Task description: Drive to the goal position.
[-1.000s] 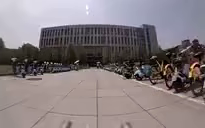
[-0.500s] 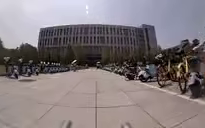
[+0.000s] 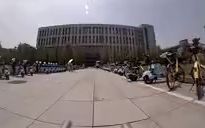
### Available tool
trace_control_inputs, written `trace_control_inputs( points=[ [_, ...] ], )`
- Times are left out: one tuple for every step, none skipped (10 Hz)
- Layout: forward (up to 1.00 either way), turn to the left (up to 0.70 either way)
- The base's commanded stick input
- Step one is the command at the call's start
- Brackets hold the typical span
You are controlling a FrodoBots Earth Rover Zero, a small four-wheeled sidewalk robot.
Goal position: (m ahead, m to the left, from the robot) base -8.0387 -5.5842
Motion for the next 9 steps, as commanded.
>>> trace_control_inputs(
  points=[
    [1.0,0.0],
    [1.0,0.0],
    [1.0,0.0],
    [1.0,0.0],
    [1.0,0.0],
    [1.0,0.0],
    [1.0,0.0],
    [1.0,0.0],
    [1.0,0.0]
  ],
)
